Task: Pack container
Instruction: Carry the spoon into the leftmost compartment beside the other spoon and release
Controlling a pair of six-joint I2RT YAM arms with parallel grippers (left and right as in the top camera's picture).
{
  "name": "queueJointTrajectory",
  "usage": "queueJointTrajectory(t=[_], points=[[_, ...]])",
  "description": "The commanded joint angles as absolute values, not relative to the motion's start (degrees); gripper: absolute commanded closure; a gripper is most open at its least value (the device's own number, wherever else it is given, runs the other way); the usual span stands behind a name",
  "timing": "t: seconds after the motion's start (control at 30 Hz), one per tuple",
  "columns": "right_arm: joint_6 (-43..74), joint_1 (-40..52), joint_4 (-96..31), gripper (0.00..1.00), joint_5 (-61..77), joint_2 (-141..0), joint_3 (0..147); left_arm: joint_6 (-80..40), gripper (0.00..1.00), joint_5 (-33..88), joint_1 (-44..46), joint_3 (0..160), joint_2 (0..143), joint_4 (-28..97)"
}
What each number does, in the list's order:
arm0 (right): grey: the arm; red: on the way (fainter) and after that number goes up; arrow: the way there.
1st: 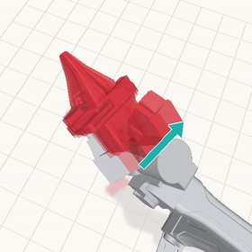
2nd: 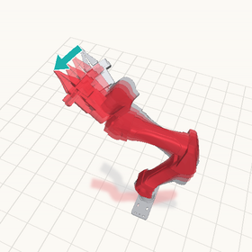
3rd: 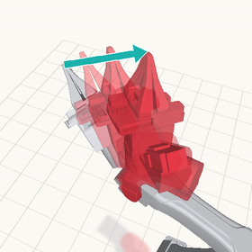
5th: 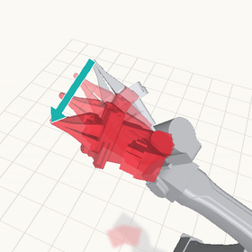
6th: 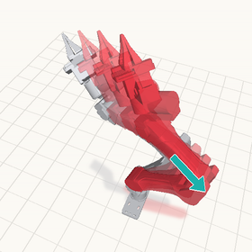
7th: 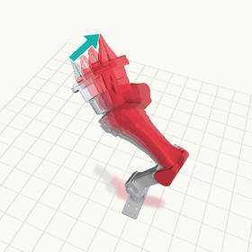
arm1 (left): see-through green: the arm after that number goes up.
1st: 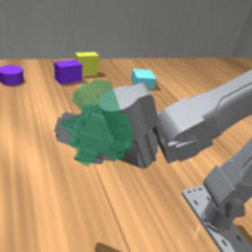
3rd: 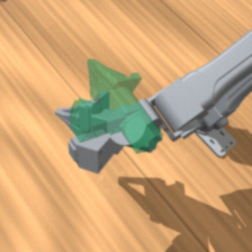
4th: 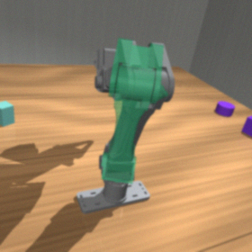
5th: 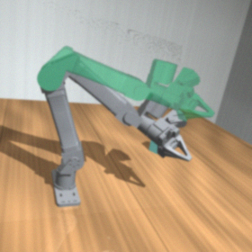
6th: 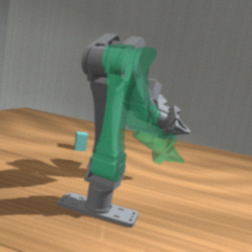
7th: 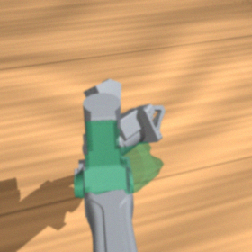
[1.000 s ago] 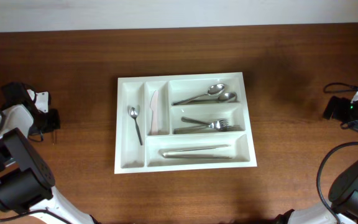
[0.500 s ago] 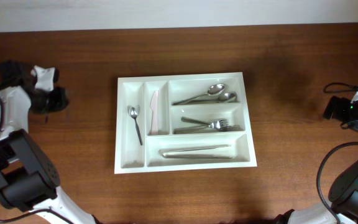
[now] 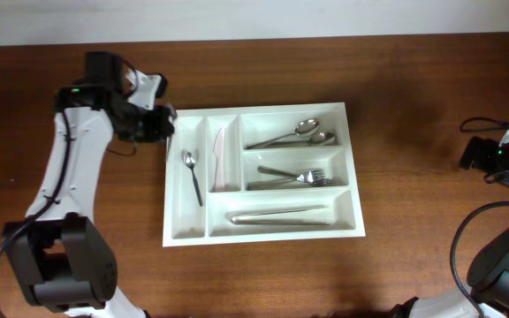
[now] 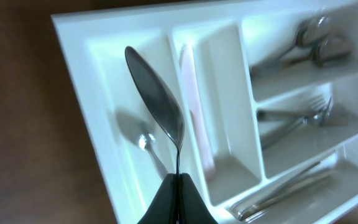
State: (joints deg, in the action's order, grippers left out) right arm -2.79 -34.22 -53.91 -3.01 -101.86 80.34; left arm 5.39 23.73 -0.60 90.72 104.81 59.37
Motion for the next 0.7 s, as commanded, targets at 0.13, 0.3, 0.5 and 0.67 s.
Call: queueJointTrajectory(t=[0.13,0.3,0.5,0.67], points=[[-2.26,-34.52,-53.93,0.01,-3.29,-101.73,80.03,-5.98,0.98,15.51,4.67,91.11,103.92,64.05],[-2.26,-34.52,-53.93,0.01,-3.29,-101.73,80.03,-7.29,0.95,9.61,6.79,91.05,104.03,66.94],[-2.26,-34.52,-53.93,0.01,-3.29,-101.73,80.03,-7.27,0.78,7.64,7.09,90.45,104.03,67.55],[-2.26,-34.52,-53.93,0.01,-3.29,-101.73,80.03,-7.27,0.52,7.64,7.09,90.45,104.05,67.02]])
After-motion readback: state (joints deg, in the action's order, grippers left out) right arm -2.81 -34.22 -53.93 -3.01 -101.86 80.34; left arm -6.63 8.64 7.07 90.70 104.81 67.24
